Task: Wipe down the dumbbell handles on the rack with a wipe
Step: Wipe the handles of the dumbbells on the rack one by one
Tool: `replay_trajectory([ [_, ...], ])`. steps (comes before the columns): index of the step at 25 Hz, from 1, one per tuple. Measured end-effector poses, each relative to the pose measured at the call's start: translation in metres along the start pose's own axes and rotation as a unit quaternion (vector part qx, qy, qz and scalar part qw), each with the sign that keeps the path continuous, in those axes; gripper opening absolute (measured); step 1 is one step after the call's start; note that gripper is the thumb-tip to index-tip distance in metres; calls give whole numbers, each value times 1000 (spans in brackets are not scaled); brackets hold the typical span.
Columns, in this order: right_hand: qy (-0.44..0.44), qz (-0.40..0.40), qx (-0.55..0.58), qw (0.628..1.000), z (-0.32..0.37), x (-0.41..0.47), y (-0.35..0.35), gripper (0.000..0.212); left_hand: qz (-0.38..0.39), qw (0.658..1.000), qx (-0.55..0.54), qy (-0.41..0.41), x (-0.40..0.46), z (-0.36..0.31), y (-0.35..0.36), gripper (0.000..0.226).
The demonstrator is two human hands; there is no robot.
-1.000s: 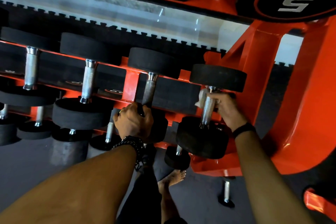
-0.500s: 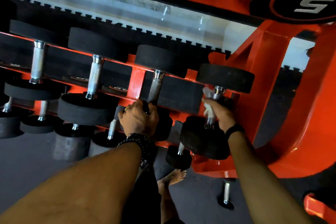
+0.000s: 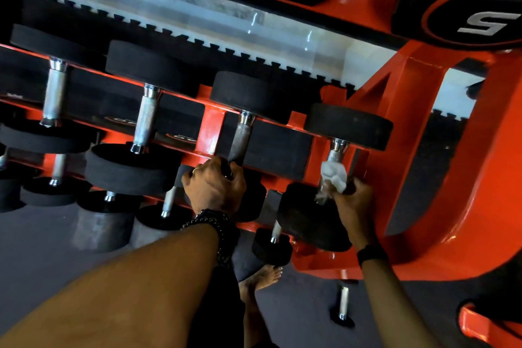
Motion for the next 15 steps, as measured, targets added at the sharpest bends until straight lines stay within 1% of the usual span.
replay_trajectory([
  [1,-19,1,-7,1000,-3,-1,1,20,-2,1000,1,-4,0,0,-1,32],
  [2,-23,-21,-25,999,1,1,-1,18,1,1000,3,3,0,4,2,32],
  [3,-37,-37,-17,998,-5,12,3,17,11,1000,9,-7,-1,2,-1,33],
  [4,-59,-40,-4,997,6,21,5,16,1,1000,10,-7,0,2,0,33],
  [6,-59,-52,14,997,9,38,11,13,-14,1000,8,-1,-2,0,0,33],
  [8,-40,-45,-12,998,-6,25,8,21,-19,1000,7,2,-2,-1,0,33],
  [10,-50,11,-87,995,-29,1,3,21,-16,1000,11,5,-1,0,1,33],
  [11,-48,29,-92,994,-32,0,3,22,-15,1000,12,4,-1,-1,-1,33],
  [12,-39,17,-75,996,-24,10,7,27,-18,1000,11,5,-1,0,-1,33],
  [13,-28,-12,-29,999,-11,25,12,31,-15,1000,12,3,-1,0,-1,34],
  [14,-23,-38,11,999,3,38,16,32,-14,1000,14,6,-1,1,1,34],
  [15,-29,-58,17,998,7,46,19,31,-11,1000,14,1,0,1,1,34],
])
Point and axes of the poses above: each hand's wrist, its own x-axis towards the middle knuckle, its own y-axis out of the palm, z = x × y, the point moved 3 cm from there along x, towards the middle knuckle, and after that the axes turned 12 degrees about -z, right-handed, at the moved point
